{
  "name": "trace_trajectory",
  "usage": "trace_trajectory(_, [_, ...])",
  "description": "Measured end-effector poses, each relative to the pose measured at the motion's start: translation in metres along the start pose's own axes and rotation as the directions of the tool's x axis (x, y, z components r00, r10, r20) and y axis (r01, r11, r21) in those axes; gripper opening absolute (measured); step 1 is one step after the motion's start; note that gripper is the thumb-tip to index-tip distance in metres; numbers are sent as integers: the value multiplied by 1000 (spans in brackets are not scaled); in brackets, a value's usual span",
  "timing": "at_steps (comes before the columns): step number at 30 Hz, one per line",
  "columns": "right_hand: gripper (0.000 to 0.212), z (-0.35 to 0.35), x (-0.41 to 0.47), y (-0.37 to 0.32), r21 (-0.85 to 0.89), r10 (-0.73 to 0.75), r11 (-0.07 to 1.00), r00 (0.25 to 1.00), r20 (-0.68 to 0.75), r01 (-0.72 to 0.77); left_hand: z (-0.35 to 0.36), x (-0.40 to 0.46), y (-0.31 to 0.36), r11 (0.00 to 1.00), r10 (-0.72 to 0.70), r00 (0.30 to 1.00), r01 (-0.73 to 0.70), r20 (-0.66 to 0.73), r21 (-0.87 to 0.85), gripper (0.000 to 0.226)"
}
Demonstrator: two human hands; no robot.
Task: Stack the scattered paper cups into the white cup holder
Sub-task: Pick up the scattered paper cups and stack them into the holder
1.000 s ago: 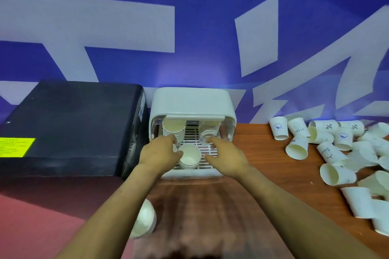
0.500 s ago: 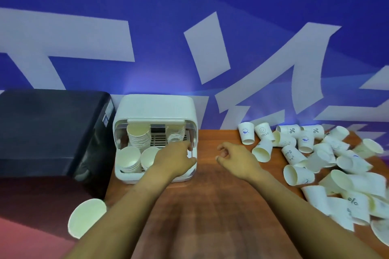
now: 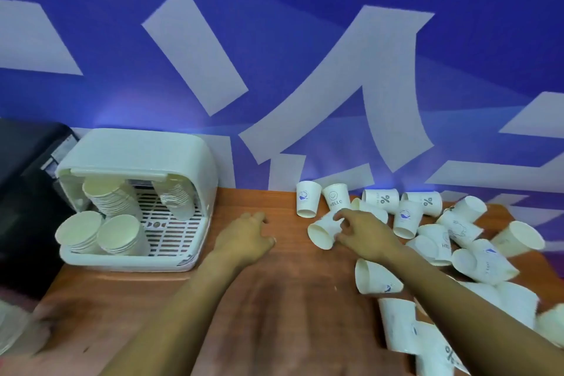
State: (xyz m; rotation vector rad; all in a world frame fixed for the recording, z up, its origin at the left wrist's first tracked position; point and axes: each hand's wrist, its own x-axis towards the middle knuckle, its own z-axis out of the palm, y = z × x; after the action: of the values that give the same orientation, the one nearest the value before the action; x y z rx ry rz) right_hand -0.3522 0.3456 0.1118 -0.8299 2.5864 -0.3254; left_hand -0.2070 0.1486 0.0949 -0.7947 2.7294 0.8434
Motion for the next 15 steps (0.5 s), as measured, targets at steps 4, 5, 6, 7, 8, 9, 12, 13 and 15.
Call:
trace_trajectory(4, [45, 1, 21, 23, -49, -45, 998, 998, 39, 47, 16, 25, 26, 1000, -11, 1000, 11, 15, -6, 53])
trace_trajectory(5, [46, 1, 24, 27, -65, -59, 996, 997, 50, 62, 19, 31, 32, 1000, -15, 999, 15, 32, -7, 55])
trace_trajectory(6, [47, 1, 27, 30, -83, -69, 994, 996, 64, 74, 21, 36, 39, 1000, -20, 999, 20, 48, -7, 57])
trace_trajectory(7, [49, 2, 30, 33, -100, -81, 991, 994, 77, 89, 23, 41, 45, 1000, -27, 998, 28, 61, -11, 59])
trace_trajectory(8, [50, 2, 34, 35, -113, -93, 988, 991, 91, 103, 24, 46, 50, 999, -34, 997, 36, 68, -22, 61])
trace_trajectory(9, [52, 4, 38, 38, -125, -109, 985, 989, 103, 122, 25, 53, 56, 998, -43, 996, 46, 72, -38, 63])
trace_trajectory(12, [53, 6, 54, 43, -187, -193, 957, 969, 156, 221, 25, 79, 70, 994, -74, 995, 79, 64, -74, 63])
trace_trajectory(13, [52, 8, 60, 45, -201, -226, 945, 959, 169, 259, 27, 91, 73, 991, -97, 993, 102, 63, -89, 63])
trace_trajectory(15, [52, 13, 70, 49, -207, -282, 926, 944, 171, 314, 32, 115, 78, 972, -166, 983, 176, 79, -155, 66])
